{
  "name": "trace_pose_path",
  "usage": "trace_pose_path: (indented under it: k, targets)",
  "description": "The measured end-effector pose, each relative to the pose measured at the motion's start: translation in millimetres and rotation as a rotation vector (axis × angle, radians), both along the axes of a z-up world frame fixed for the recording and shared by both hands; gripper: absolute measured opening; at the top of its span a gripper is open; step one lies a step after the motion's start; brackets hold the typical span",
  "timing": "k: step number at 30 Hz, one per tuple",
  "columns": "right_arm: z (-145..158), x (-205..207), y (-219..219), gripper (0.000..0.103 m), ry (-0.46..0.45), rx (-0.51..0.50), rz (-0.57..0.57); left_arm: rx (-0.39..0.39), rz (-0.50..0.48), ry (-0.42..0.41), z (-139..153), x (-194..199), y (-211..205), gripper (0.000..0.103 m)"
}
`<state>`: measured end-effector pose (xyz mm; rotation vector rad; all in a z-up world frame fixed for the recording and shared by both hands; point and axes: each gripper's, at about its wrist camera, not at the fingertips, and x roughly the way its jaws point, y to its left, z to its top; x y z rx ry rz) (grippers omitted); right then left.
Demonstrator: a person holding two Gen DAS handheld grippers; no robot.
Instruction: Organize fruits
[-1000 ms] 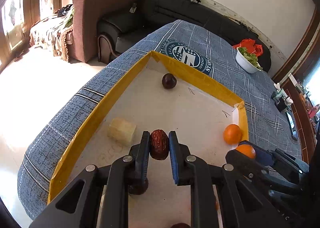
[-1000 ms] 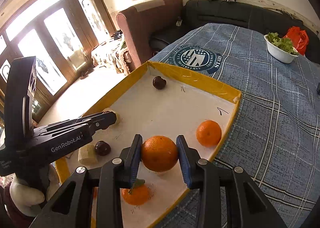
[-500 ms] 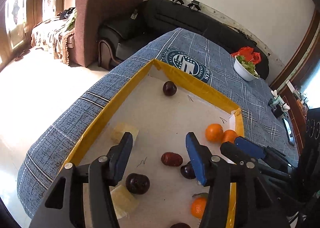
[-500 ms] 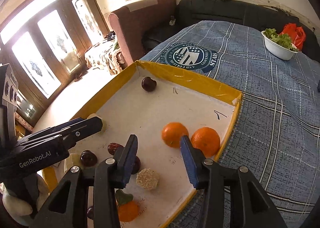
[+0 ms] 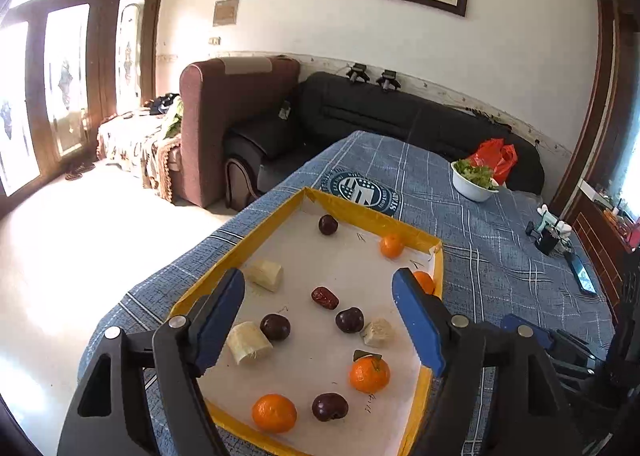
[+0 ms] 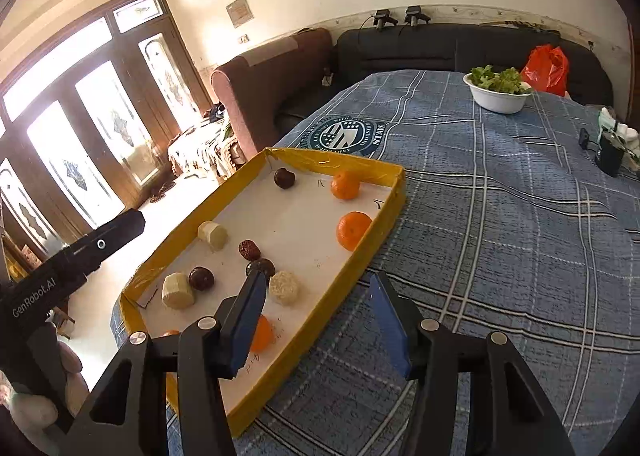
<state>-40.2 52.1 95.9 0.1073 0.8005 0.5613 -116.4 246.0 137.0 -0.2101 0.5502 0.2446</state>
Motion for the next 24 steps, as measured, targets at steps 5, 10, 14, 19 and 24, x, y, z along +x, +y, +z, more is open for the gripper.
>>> trace_pose_path:
  k: [5,10,14,19,24]
  targets:
    - [9.3,-32.3,-25.0,0.065,-0.063,-0.008,-0.059,0.132,0.089,-0.11,21.0,-34.3,-30.7,0.092]
    - [16.7,-64.1,-46.4,0.067,-0.128,-0.012,-0.105,0.27,0.146,-0.222,41.1,-72.5,-70.6,0.103]
    - [21.4,-84.5,-63.2,0.071,-0.16,0.007,-0.136,0.319,0.145,-0.24,44.1,-89.0,-97.3,0.103]
    - [23.7,-103.7,-75.9,0.077,-0.194,0.004,-0.162,0.292,0.094,-0.164,28.2,-81.4,-112.6,0.103]
    - [18.5,-114.5,-84.0,0.079,-0.192,-0.009,-0.173,0.243,0.041,-0.07,8.3,-73.2,-115.8,0.103]
